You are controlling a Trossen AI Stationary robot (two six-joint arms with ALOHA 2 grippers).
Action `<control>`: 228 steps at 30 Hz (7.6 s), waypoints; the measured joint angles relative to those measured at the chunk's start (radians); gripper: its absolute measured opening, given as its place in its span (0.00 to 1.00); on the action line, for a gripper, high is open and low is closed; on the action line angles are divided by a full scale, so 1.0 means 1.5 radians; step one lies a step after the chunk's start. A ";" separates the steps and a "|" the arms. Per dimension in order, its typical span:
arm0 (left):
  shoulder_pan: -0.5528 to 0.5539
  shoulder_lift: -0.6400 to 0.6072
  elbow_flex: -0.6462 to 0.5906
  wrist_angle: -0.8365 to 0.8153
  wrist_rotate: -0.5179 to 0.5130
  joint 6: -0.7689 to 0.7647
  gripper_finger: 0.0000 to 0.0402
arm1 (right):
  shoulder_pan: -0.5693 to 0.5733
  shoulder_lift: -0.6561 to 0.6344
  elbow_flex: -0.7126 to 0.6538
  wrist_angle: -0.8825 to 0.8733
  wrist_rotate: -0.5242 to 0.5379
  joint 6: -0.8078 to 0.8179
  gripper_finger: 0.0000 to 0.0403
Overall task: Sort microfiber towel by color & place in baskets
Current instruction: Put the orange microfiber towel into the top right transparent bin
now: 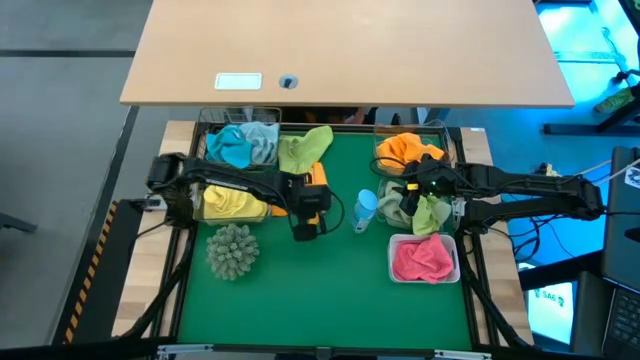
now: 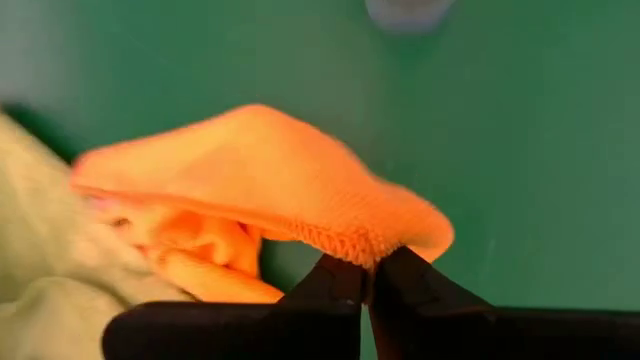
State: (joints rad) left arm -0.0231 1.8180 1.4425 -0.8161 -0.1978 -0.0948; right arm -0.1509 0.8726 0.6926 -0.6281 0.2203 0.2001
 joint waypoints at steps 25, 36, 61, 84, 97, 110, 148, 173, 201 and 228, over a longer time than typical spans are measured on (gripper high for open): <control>0.096 -0.289 0.001 0.303 0.005 0.017 0.00 | 0.000 0.006 0.117 0.321 -0.038 -0.122 0.45; 0.121 -0.285 0.001 0.420 0.061 0.018 0.00 | 0.000 0.104 0.117 0.506 -0.129 -0.122 0.45; 0.118 -0.285 0.001 0.416 0.062 0.018 0.00 | 0.000 0.293 0.116 0.802 -0.205 -0.141 0.45; 0.088 -0.269 0.001 0.430 0.062 0.018 0.00 | 0.000 0.293 0.116 0.849 -0.182 -0.177 0.39; 0.088 -0.269 0.001 0.431 0.057 0.035 0.04 | 0.000 0.293 0.147 0.847 -0.184 -0.175 0.05; 0.088 -0.270 0.000 0.418 -0.015 0.088 0.25 | -0.064 0.288 0.423 0.421 -0.169 -0.229 0.01; 0.088 -0.271 0.000 0.265 -0.019 0.099 0.25 | -0.466 0.214 0.643 -0.118 -0.143 -0.331 0.01; 0.087 -0.268 0.000 0.265 -0.019 0.098 0.25 | -0.471 0.226 0.279 -0.036 -0.276 -0.407 0.01; 0.087 -0.268 0.000 0.265 -0.019 0.098 0.25 | -0.471 0.226 0.006 0.073 -0.106 -0.435 0.01; 0.087 -0.268 0.000 0.265 -0.019 0.098 0.25 | -0.471 0.226 0.272 -0.297 -0.054 -0.401 0.45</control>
State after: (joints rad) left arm 0.1079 1.4162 1.4429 -0.4187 -0.2268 0.0528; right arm -0.8577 1.2114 1.1003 -1.0737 0.1397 -0.4016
